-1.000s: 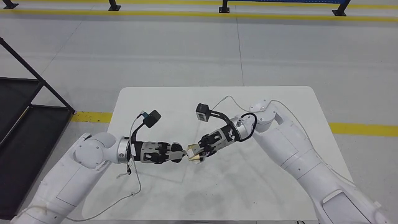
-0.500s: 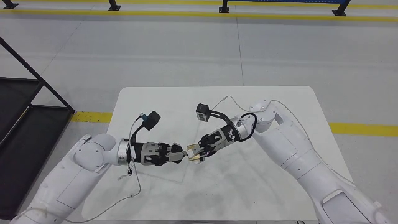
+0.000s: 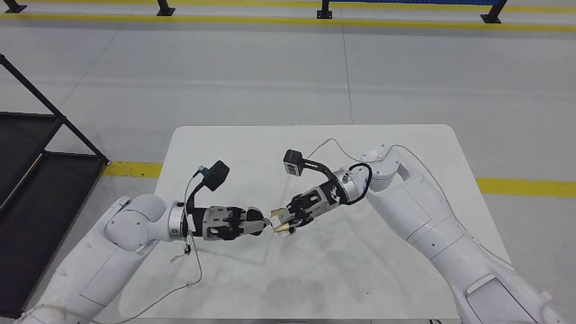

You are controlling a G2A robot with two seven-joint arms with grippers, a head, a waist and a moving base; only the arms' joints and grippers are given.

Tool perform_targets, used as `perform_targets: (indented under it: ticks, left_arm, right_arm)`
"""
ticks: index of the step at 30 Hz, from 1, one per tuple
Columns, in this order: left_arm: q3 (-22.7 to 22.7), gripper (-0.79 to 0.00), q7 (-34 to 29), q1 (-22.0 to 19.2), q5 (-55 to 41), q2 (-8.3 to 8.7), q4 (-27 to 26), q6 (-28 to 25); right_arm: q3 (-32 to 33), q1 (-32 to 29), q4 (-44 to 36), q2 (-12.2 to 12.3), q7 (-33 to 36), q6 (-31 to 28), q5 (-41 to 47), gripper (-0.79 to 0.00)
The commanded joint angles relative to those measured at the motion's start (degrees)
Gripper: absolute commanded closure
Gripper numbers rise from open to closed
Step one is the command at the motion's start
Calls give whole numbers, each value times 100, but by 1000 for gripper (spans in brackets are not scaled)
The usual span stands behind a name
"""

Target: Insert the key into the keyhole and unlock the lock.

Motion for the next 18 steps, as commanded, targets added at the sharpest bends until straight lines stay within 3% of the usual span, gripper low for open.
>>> perform_targets:
  ticks: [1, 18]
  left_arm:
    - [-12, 0, 81, 33, 86, -2, -31, -31]
    - [-152, 0, 735, 227, 672, -15, -199, -294]
  right_arm:
    - [0, 0, 0, 0, 0, 0, 0, 0]
    - [0, 0, 0, 0, 0, 0, 0, 0]
